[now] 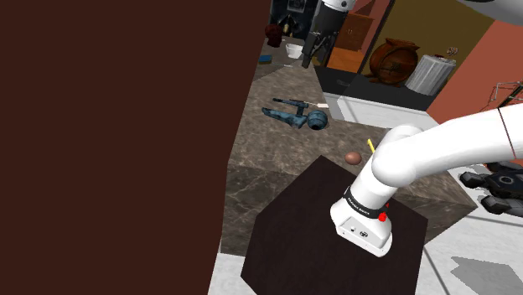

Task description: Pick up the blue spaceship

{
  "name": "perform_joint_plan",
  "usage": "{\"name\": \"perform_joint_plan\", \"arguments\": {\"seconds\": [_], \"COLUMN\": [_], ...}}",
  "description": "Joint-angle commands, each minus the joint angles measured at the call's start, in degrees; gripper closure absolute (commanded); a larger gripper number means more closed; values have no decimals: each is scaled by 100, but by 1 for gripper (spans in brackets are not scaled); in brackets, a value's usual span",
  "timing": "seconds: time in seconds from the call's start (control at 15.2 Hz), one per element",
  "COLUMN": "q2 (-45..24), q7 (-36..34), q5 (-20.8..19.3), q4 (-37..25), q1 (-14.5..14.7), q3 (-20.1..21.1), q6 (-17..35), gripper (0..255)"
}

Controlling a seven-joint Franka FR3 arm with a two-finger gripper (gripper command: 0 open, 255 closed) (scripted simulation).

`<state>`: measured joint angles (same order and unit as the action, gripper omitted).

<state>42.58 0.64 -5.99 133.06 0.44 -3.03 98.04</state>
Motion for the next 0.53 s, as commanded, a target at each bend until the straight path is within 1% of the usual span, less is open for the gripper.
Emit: {"name": "perform_joint_plan", "arguments": {"seconds": [0.0,0.46], "q2": [0,-671], "q7": [0,1061], "q5": [0,-318], "q4": [0,197], "q1": [0,-111], "q3": [0,-860], "q6": [0,812], "gripper": [0,0]}}
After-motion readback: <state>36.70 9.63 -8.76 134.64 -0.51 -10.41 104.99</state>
